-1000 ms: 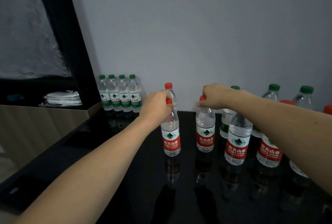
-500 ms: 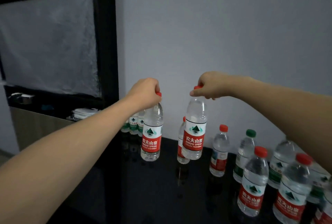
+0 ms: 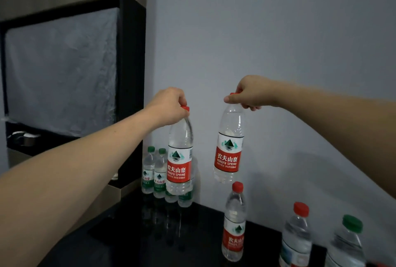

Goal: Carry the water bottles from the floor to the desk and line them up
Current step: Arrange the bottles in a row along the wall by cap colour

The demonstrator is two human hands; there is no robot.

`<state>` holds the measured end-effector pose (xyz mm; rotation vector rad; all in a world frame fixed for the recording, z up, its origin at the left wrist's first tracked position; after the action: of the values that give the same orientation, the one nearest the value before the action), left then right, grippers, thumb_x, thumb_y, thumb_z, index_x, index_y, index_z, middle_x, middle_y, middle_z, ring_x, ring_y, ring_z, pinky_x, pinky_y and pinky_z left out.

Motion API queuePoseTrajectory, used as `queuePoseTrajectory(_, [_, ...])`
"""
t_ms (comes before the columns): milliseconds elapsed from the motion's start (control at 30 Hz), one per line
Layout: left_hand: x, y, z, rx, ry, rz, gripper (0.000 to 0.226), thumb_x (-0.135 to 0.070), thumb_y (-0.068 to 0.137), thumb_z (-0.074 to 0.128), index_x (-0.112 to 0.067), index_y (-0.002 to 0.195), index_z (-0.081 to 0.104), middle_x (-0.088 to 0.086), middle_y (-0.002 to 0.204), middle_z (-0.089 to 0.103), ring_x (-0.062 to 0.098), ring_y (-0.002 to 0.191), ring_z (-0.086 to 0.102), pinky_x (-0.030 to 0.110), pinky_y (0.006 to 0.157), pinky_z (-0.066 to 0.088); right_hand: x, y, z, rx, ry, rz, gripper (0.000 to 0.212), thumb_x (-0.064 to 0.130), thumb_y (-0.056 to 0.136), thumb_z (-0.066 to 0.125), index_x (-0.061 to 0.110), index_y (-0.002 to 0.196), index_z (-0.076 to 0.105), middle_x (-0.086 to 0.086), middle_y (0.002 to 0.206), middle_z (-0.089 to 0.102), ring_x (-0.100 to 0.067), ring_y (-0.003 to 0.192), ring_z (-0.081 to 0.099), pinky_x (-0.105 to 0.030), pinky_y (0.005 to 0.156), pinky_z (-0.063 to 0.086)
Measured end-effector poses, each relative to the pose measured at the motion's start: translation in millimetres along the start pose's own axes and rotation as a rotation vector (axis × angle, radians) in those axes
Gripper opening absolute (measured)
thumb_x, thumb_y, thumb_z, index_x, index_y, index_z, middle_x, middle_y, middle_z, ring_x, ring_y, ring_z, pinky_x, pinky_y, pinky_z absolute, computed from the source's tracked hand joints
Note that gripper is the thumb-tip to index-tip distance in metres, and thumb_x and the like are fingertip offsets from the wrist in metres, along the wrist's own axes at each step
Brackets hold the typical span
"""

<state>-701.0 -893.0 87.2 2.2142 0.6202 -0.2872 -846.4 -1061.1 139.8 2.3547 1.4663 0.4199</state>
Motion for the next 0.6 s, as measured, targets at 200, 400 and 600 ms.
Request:
queuePoseTrajectory(200, [40.3,43.4,68.8,0.022,-0.041,-0.021,0.017,-0.021,0.076,0.08,-0.021,0.08,0.064,-0.005,0.085,0.064,0.014,0.079,0.063,0.03,0.068,0.054,-28.6,51.9,63.8,0.009,0.078,0.015,0.055,0.053,0.087,0.06,0.002,0.067,0.063,-0.001,0.044,0.058,-0.009,0.032,0.048,-0.022,0.047,0.037])
queuePoseTrajectory(400, [63.5,63.5,145.7,0.059,-0.067,0.016,0.015,-0.019,0.077,0.078,-0.02,0.081,0.064,-0.006,0.084,0.064,0.011,0.078,0.061,0.026,0.062,0.048,-53.7,84.1,132.5,0.105,0.203,0.056,0.044,0.042,0.084,0.069,-0.001,0.085,0.067,-0.007,0.063,0.067,-0.016,0.046,0.056,-0.024,0.044,0.044])
queuePoseTrajectory(600, [81.8,66.1,210.9,0.126,-0.092,0.002,0.015,-0.019,0.079,0.076,-0.021,0.082,0.061,-0.007,0.084,0.061,0.013,0.081,0.061,0.031,0.07,0.053,-73.5,94.4,195.3,0.226,0.275,0.142,0.036,0.033,0.082,0.075,-0.001,0.081,0.066,-0.01,0.061,0.067,-0.017,0.043,0.058,-0.023,0.043,0.048])
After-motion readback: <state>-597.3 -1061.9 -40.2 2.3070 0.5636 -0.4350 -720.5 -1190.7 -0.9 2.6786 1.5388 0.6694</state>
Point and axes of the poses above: each hand's wrist, its own y-axis towards the middle knuckle, its own z-axis out of the palm, x = y × z, the point moved 5 cm from there along y, towards the middle knuckle
